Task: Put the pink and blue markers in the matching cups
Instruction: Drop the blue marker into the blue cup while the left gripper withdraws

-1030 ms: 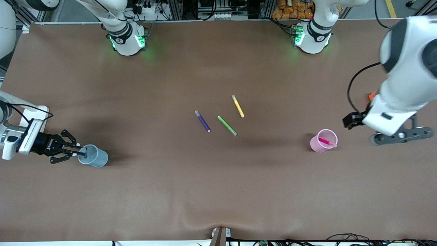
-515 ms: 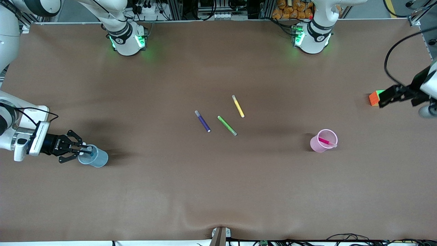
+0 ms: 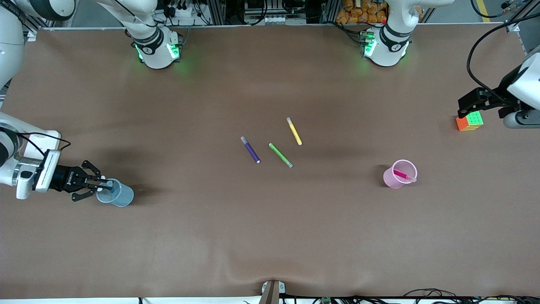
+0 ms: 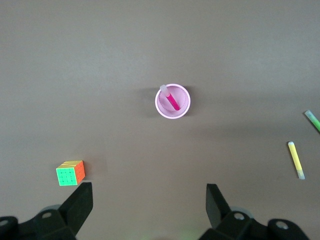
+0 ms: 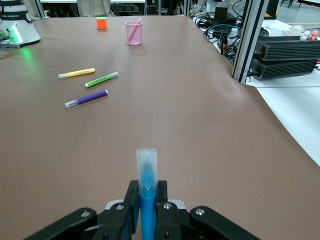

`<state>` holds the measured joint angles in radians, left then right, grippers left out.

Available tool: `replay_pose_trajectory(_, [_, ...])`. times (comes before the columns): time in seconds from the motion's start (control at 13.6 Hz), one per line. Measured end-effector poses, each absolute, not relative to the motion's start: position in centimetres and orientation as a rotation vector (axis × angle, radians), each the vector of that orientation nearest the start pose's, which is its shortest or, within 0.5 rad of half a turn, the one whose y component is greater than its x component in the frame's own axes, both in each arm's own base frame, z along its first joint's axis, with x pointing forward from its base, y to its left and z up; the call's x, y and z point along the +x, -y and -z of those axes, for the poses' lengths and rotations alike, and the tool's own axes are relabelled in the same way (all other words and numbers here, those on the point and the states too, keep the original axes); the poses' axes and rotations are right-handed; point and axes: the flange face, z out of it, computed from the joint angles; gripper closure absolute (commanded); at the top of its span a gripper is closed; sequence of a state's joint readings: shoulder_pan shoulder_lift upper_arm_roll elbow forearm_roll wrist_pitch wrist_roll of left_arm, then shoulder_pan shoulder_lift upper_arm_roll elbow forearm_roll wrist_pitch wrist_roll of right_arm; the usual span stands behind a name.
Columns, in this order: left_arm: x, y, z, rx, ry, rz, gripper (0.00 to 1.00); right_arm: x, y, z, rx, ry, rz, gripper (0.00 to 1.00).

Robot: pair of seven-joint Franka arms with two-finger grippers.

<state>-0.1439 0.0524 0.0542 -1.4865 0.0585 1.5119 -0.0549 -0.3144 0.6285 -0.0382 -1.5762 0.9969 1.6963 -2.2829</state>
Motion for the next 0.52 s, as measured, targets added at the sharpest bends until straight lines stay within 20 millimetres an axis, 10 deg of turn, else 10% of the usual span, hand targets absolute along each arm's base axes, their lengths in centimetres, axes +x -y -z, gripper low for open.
replay_pose_trajectory(0.15, [55.9,4.4,-62.5,-3.078,-0.045,-0.103,0.00,64.8,15.2,-27.6,-1.664,1.583,0.957,1.00])
replay_pose_trajectory(0.22, [55.8,4.3,-62.4,-3.078,-0.044,-0.117,0.00,64.8,15.4,-27.6,-1.666,1.581,0.957,0.81])
replay_pose_trajectory(0.29, [55.7,4.3,-62.4,-3.078,-0.043,-0.123,0.00,64.8,15.5,-27.5,-1.668,1.579,0.957,0.16])
replay_pose_trajectory(0.37, [55.5,4.2,-62.5,-3.078,-0.042,-0.130,0.00,64.7,15.5,-27.4,-1.669,1.578,0.957,0.00])
replay_pose_trajectory(0.52, [54.8,4.0,-62.3,-3.078,-0.038,-0.151,0.00,64.7,15.5,-27.4,-1.669,1.577,0.957,0.00])
